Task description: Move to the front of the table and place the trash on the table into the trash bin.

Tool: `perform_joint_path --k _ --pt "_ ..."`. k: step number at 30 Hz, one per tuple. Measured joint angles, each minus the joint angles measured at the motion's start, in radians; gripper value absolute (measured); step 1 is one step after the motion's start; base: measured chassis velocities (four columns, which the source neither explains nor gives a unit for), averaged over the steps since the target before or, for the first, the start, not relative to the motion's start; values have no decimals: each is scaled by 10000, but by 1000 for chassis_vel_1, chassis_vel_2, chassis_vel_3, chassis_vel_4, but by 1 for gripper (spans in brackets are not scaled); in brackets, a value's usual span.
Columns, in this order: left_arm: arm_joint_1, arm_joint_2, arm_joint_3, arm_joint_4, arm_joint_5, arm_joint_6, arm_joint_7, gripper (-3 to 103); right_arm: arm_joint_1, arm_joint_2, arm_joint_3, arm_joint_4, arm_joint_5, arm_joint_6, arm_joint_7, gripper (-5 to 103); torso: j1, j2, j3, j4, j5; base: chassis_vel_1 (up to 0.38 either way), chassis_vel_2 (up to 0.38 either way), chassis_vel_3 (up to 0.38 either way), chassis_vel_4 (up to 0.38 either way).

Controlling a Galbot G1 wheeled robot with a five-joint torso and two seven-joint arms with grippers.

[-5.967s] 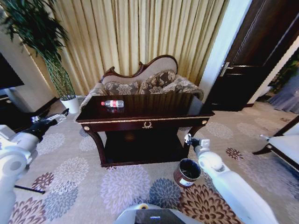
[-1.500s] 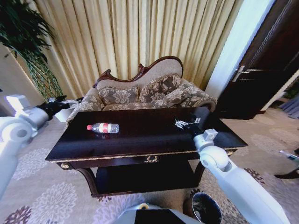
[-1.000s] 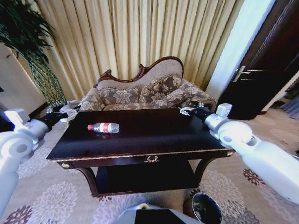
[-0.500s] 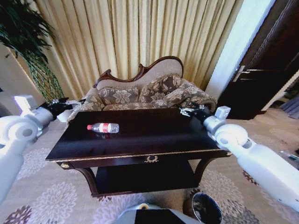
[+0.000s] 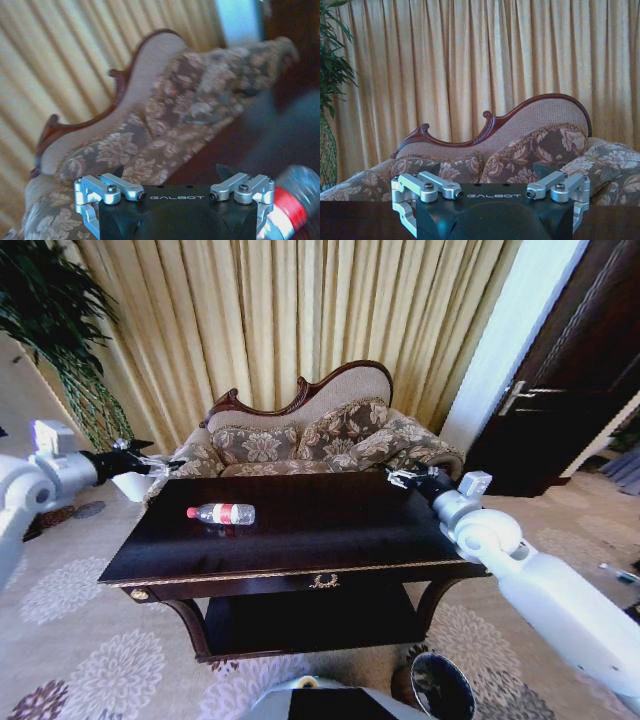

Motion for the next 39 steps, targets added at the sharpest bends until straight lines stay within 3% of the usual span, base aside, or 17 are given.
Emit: perform_joint_path --k 6,8,9,11,16,22,23,24,25,26,27,28,29,30,31,35,39 --pt "-15 332 201 315 461 -1543 1612 100 -118 138 79 -59 -130 45 6 100 -1 1 -1 -2 -1 0 0 0 0" --pt "-99 337 287 824 286 -2885 3190 100 -119 175 80 -64 -147 59 19 100 -1 0 0 -4 0 0 0 0 0" --pt "-99 337 287 824 286 -2885 3190 100 -119 175 80 -64 -147 59 19 100 -1 0 0 -4 0 0 0 0 0" --pt "-308 329 361 1444 414 -3630 4988 100 -119 201 51 -42 -164 62 50 100 0 0 0 -2 -2 0 0 0 0" --pt "-215 488 336 1538 540 -3423 5278 100 -134 207 4 -52 -215 81 56 100 1 1 0 1 -5 0 0 0 0" --pt "-143 575 449 1391 504 -2732 3899 100 -149 348 -94 -170 -366 154 38 100 -1 1 0 -3 2 0 0 0 0" --pt "-95 532 495 1253 328 -2568 3105 100 -183 380 -94 -173 -403 165 41 100 -1 1 0 -1 3 0 0 0 0" --pt "-38 369 598 883 -267 -2026 1259 100 -234 409 -83 -172 -434 174 58 100 0 1 0 1 0 0 0 0 0" --pt "-38 369 598 883 -267 -2026 1259 100 -234 409 -83 -172 -434 174 58 100 0 1 0 1 0 0 0 0 0" --pt "-49 165 752 447 -1110 -1367 -424 100 -265 417 -55 -172 -451 179 71 100 1 1 0 2 -2 0 0 0 0" --pt "-49 165 752 447 -1110 -1367 -424 100 -265 417 -55 -172 -451 179 71 100 1 1 0 2 -2 0 0 0 0" --pt "-87 -12 900 85 -1774 -854 -1747 100 -279 419 -38 -172 -479 186 86 100 1 0 0 -3 -3 0 0 0 0" --pt "-87 -12 900 85 -1774 -854 -1747 100 -279 419 -38 -172 -479 186 86 100 1 0 0 -3 -3 0 0 0 0" --pt "-156 -260 982 -482 -2859 155 -3729 100 -290 420 -30 -173 -509 190 109 100 0 1 0 -9 -1 0 0 0 0" --pt "-196 -417 835 -871 -3993 1313 -4869 100 -309 420 -32 -182 -560 190 128 100 0 0 0 -3 4 0 0 0 0" --pt "-226 17 878 -628 -4117 1459 -3940 100 -377 514 -77 -220 -721 212 129 100 0 1 0 0 0 0 0 0 0" --pt "-219 329 1110 -479 -4160 1461 -3590 100 -443 590 -83 -224 -804 222 129 100 0 1 -1 5 1 0 0 0 0"
